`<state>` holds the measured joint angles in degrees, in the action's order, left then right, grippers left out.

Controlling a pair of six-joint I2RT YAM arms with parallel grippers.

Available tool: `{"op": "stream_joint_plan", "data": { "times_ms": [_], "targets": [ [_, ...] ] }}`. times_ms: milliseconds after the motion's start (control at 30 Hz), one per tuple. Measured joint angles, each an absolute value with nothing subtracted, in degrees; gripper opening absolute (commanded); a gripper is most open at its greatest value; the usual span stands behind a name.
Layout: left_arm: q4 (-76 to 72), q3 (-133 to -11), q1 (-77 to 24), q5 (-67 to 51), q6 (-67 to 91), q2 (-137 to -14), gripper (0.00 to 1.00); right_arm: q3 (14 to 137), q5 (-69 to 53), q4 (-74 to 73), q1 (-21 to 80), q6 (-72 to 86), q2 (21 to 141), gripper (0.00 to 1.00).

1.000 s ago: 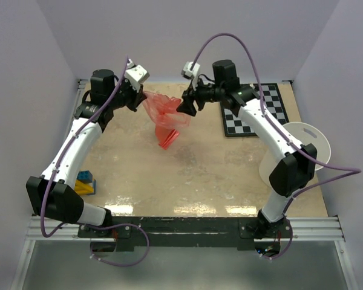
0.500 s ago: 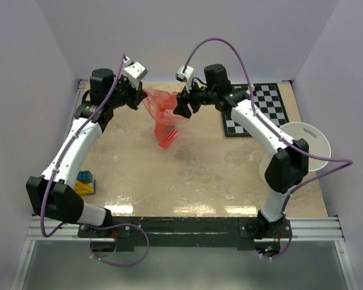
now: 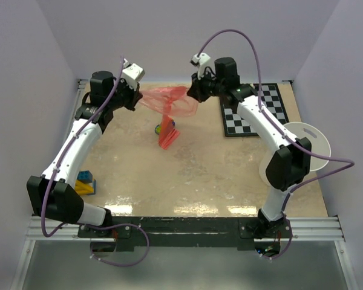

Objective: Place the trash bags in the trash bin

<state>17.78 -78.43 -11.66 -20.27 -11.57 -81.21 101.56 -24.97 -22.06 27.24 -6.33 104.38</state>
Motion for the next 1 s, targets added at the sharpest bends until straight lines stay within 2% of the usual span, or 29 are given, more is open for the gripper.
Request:
{"op": "stream_joint_plan", "data": {
  "times_ms": [200,367,400,467,500,633,1000],
  "targets": [
    [18.61,-76.12,-11.2,-17.87,-11.73,-81.08,0.0,101.49,-16.82,-21.52,17.89,0.89,103.74,0.0],
    [18.9,-76.03,-11.22,-17.8,-11.57,-81.08,0.0,101.21,-14.5,-21.34,15.77,4.1,103.02,0.0],
    [19.0,-76.03,-11.2,-17.74,-11.6,-81.08,0.03,101.23,-14.52,-21.28,15.94,4.14,102.91,0.0],
    [19.03,-76.03,-11.0,-18.39,-11.7,-81.08,0.24,101.23,-15.16,-21.1,16.38,4.05,102.67,0.0],
    [19.0,-76.03,-10.92,-19.46,-11.99,-81.06,0.3,101.23,-16.1,-20.99,16.49,3.88,102.67,0.0],
    [18.04,-76.01,-10.98,-24.16,-11.99,-80.2,0.47,101.23,-20.18,-20.97,17.23,3.33,102.65,0.0],
    [13.02,-75.53,-16.25,-30.68,-15.92,-78.39,0.64,100.84,-27.9,-19.29,18.33,4.51,100.66,0.0]
  ]
}}
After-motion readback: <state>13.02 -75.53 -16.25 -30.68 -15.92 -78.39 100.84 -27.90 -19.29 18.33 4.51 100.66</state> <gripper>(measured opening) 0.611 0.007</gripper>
